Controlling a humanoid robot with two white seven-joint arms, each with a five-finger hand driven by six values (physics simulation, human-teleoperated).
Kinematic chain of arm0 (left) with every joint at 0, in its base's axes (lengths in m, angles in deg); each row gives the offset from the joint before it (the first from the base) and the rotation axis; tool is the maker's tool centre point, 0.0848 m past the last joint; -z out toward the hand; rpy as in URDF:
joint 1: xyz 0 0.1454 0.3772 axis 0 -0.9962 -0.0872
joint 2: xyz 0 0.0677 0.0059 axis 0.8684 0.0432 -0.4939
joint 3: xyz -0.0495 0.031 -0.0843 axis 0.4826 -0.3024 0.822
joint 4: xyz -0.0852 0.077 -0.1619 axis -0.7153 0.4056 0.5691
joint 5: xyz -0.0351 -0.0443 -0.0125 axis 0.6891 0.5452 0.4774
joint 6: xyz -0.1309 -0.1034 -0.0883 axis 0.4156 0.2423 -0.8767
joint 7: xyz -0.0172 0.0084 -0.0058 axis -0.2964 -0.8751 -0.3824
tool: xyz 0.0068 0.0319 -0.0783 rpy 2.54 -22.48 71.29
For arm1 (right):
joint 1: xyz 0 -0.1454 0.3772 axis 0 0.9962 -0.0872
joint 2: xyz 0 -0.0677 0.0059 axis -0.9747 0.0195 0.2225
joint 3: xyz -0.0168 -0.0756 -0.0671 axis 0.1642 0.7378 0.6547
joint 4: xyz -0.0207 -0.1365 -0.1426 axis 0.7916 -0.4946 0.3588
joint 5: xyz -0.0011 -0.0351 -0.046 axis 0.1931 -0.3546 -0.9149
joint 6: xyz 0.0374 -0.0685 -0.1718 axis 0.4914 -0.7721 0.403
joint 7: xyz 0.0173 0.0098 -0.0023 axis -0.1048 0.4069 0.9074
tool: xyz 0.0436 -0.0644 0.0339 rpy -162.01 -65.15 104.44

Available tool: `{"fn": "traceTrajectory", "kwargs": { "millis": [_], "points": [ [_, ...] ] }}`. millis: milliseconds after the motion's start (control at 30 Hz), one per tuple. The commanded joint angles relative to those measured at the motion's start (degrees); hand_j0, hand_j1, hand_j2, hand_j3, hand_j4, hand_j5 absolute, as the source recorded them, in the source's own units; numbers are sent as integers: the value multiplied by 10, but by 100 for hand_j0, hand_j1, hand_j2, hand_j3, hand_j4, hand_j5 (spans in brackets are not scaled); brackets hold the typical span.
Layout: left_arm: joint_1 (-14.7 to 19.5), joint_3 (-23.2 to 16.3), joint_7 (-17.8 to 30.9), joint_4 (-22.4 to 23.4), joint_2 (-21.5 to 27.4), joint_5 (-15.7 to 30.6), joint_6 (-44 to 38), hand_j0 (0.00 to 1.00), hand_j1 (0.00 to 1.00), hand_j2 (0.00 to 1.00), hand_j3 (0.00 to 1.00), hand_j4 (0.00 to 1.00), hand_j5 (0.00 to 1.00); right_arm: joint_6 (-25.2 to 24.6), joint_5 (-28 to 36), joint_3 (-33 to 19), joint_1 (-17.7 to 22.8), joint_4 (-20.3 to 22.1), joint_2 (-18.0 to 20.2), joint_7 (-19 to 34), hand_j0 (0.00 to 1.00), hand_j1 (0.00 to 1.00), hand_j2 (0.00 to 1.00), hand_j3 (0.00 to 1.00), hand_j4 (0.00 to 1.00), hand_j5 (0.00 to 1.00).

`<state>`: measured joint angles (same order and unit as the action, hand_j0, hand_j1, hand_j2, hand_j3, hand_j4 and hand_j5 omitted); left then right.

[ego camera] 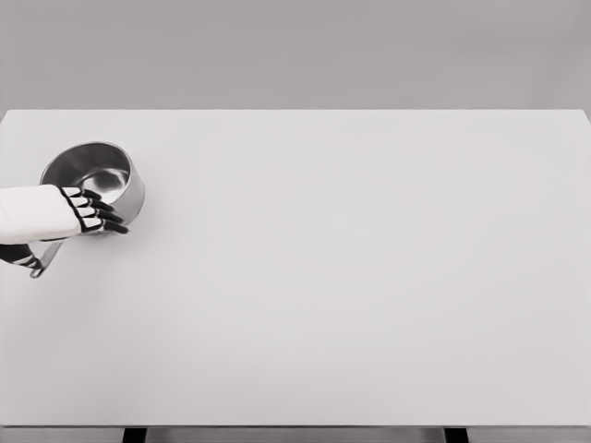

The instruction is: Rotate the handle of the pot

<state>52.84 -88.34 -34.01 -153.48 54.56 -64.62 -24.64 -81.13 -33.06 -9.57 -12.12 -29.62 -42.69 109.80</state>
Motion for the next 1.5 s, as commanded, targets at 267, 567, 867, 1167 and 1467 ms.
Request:
{"fn": "traceTrajectory", "kwargs": {
  "millis": [267, 567, 867, 1167, 1467],
  "points": [
    [7, 5, 0, 75, 0, -7, -1, 100, 100, 100, 100, 100, 100, 0, 0, 0, 0, 0, 0, 0, 100, 100, 100, 100, 100, 100],
    [9, 12, 0, 127, -6, -16, -1, 100, 100, 100, 100, 100, 100, 0, 0, 0, 0, 0, 0, 0, 100, 100, 100, 100, 100, 100],
    [26, 12, 0, 155, -31, -37, -1, 100, 100, 100, 100, 100, 100, 0, 0, 0, 0, 0, 0, 0, 100, 100, 100, 100, 100, 100],
    [46, 11, 0, 192, -49, -49, -1, 100, 100, 100, 100, 100, 100, 0, 0, 0, 0, 0, 0, 0, 100, 100, 100, 100, 100, 100],
    [75, 10, 0, 228, -70, -78, -1, 100, 100, 100, 100, 100, 100, -1, 0, 0, 0, 0, 0, 0, 100, 100, 100, 100, 100, 100]
  ]
}}
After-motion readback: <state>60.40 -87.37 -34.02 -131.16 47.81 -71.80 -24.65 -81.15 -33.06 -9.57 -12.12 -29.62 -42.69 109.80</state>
